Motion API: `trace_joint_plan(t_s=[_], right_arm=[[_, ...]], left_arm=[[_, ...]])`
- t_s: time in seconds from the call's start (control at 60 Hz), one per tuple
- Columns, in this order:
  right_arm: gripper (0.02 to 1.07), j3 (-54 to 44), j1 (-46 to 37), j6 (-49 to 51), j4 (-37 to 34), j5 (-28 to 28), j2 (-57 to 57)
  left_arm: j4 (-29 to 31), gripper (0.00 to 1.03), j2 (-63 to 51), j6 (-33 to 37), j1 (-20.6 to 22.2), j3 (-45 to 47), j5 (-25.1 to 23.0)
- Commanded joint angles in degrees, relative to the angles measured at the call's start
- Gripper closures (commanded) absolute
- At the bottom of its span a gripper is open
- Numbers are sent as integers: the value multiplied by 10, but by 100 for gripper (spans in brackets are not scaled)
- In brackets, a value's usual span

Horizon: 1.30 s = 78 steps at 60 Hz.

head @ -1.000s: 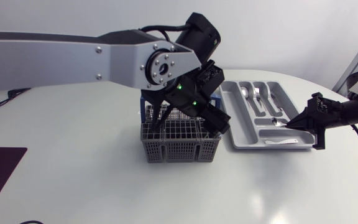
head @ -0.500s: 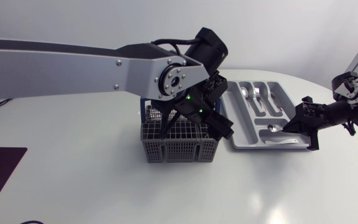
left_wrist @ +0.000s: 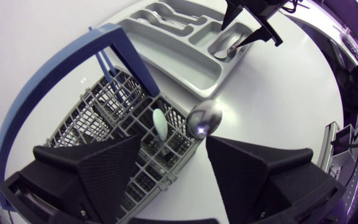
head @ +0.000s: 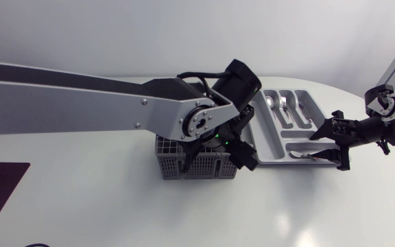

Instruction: Unload the cutlery basket into the drawer organizer.

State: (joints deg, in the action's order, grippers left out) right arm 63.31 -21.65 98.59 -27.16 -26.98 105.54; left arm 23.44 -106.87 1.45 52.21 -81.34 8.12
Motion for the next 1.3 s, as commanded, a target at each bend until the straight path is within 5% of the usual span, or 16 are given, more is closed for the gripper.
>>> trace_joint_plan(t_s=[0.0,0.4,0.567,1.117,1.283], right_arm=[[24,-29,-7,-1,4,-10,-22],[24,-56,-16,-3,12,-21,-37],[24,-60,-22,-4,16,-25,-37],[24,-82,-27,-8,26,-28,-47],[24,-85,-30,-6,27,-28,-48]], left_arm=[[-16,38,21,-14,0,20,9],[-47,44,36,-22,-13,29,13],[-72,62,31,-24,-18,38,13],[-69,62,6,-28,-15,29,8],[-64,49,3,-29,-14,26,7]])
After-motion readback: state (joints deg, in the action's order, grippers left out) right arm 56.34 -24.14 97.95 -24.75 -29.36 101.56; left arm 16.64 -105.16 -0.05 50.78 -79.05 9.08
